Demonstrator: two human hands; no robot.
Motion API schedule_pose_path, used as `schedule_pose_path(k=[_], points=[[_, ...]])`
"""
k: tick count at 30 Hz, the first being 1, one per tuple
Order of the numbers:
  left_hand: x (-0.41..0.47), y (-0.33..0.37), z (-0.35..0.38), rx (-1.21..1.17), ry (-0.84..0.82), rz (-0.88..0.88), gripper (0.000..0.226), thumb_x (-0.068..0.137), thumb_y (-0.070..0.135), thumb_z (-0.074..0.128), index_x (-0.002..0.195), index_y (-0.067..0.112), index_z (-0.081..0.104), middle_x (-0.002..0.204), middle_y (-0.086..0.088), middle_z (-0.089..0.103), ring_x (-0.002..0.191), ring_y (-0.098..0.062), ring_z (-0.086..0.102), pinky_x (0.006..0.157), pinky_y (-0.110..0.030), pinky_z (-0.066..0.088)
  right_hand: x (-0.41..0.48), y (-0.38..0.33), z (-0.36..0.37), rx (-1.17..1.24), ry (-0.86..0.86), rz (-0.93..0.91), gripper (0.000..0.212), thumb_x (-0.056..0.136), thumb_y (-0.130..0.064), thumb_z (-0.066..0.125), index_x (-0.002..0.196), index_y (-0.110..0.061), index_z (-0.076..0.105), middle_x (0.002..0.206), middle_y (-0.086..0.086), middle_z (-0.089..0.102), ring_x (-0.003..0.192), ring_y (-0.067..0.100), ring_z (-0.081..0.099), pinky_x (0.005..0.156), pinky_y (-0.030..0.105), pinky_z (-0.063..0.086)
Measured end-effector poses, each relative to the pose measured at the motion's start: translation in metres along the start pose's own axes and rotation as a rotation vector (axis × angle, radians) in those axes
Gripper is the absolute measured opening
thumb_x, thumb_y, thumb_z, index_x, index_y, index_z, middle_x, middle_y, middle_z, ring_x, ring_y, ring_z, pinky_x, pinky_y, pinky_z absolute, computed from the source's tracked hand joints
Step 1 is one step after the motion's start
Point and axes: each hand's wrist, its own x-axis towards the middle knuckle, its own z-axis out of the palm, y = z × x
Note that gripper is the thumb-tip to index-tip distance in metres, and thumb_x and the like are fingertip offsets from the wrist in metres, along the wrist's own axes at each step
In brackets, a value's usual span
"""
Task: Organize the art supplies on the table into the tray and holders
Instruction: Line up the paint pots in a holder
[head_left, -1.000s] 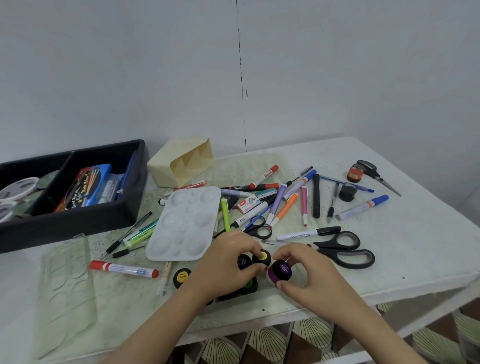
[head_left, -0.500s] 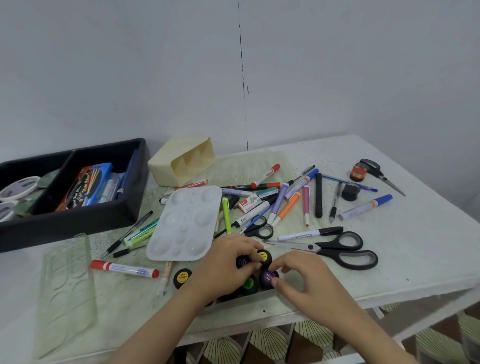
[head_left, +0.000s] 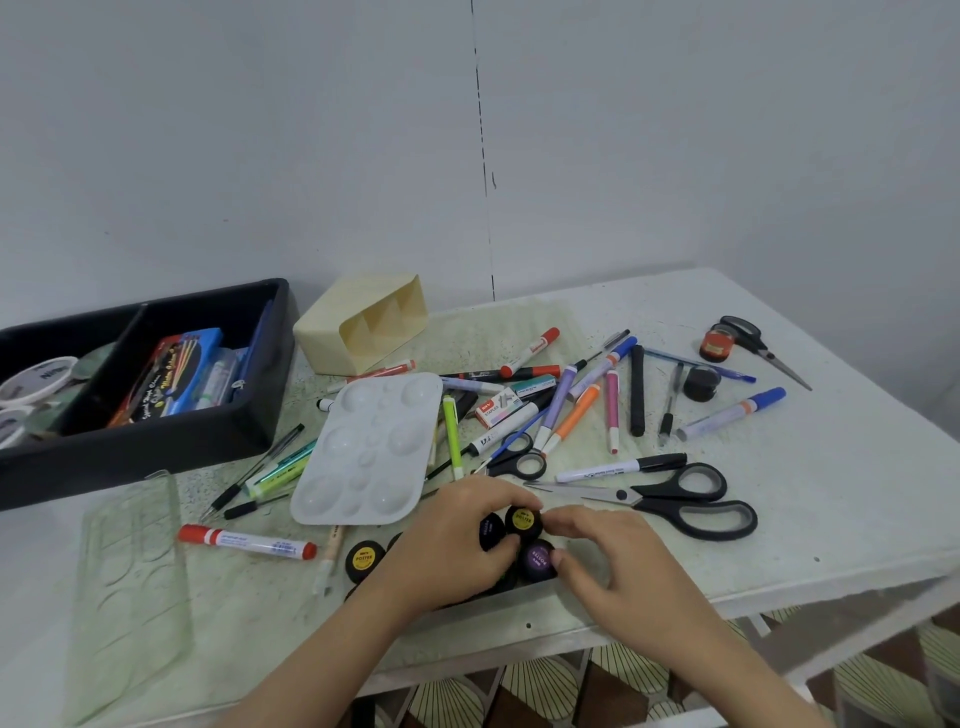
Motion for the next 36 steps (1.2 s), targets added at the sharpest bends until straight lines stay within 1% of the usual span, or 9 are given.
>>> schedule_pose_path(k=[4,9,14,18,22,25,28,32,36], points=[[0.001,-0.001,0.005,0.006,0.011,-0.009,0.027,0.078,0.023,0.063,0.105,0.028,0.069,0.107,0.021,0.063,0.107,0.006,0.052,0.094,-0.009,0.036,-0.003,-0.002,0.002,-0.044,0.008,-0.022,0.040,0.085,-0.047,0.042,0.120,-0.036,0.059,0.111,-0.031,0.051,0.108,-0.013,0.037,0.095,0.008,0.028],[0.002,-0.004,0.008,-0.033,0.017,-0.081,0.020,0.078,0.026,0.064,0.095,0.035,0.070,0.109,0.023,0.052,0.110,0.005,0.047,0.092,-0.007,0.033,-0.003,0.001,0.002,-0.282,0.134,-0.086,0.032,0.085,-0.044,0.047,0.109,-0.034,0.065,0.123,-0.007,0.053,0.117,0.011,0.043,0.095,0.025,0.033],[0.014,-0.003,0.003,-0.133,0.030,-0.118,0.019,0.081,0.018,0.064,0.088,0.035,0.070,0.100,0.020,0.060,0.103,0.002,0.054,0.089,-0.015,0.042,-0.001,0.014,-0.009,-0.044,0.122,-0.036,0.037,0.084,-0.055,0.041,0.110,-0.042,0.063,0.120,-0.028,0.043,0.120,-0.013,0.029,0.096,0.006,0.021],[0.041,0.003,0.004,-0.174,0.052,-0.105,0.023,0.083,0.011,0.065,0.088,0.034,0.069,0.092,0.014,0.066,0.093,0.000,0.058,0.080,-0.013,0.046,0.013,0.037,-0.038,0.029,0.201,0.026,0.039,0.083,-0.054,0.040,0.110,-0.038,0.062,0.110,-0.024,0.054,0.109,-0.007,0.045,0.091,0.012,0.032],[0.088,0.020,0.013,-0.167,0.030,-0.095,0.018,0.086,0.012,0.061,0.094,0.026,0.068,0.091,0.014,0.063,0.084,0.008,0.053,0.070,-0.005,0.039,0.049,0.079,-0.083,-0.063,0.346,0.121,0.024,0.090,-0.027,0.055,0.110,-0.020,0.066,0.107,-0.009,0.061,0.102,0.008,0.052,0.088,0.024,0.035],[0.131,0.031,0.027,-0.169,0.007,-0.112,0.022,0.087,0.012,0.058,0.106,0.019,0.068,0.096,0.014,0.060,0.085,0.008,0.054,0.074,-0.007,0.040,0.083,0.115,-0.112,-0.231,0.385,0.222,0.027,0.089,-0.012,0.054,0.115,-0.012,0.063,0.113,0.006,0.063,0.106,0.024,0.053,0.088,0.031,0.038],[0.172,0.040,0.041,-0.138,-0.028,-0.127,0.029,0.088,0.013,0.054,0.114,0.021,0.064,0.099,0.013,0.057,0.092,-0.002,0.055,0.077,-0.011,0.042,0.114,0.149,-0.133,-0.382,0.334,0.294,0.041,0.087,0.000,0.050,0.126,-0.009,0.056,0.128,0.012,0.056,0.114,0.031,0.047,0.090,0.035,0.037],[0.211,0.047,0.062,-0.077,-0.093,-0.092,0.038,0.089,0.015,0.054,0.126,0.021,0.055,0.115,0.003,0.056,0.102,-0.009,0.053,0.086,-0.022,0.043,0.143,0.184,-0.152,-0.541,0.094,0.323,0.067,0.081,0.006,0.048,0.141,-0.024,0.042,0.151,0.007,0.032,0.135,0.027,0.032,0.099,0.038,0.036],[0.235,0.053,0.086,-0.012,-0.205,-0.005,0.049,0.086,0.016,0.056,0.133,0.027,0.049,0.129,-0.002,0.052,0.118,-0.016,0.047,0.097,-0.028,0.038,0.154,0.195,-0.157,-0.470,0.084,0.324,0.044,0.083,0.000,0.052,0.122,-0.020,0.053,0.124,0.003,0.057,0.106,0.025,0.053,0.084,0.034,0.043]])
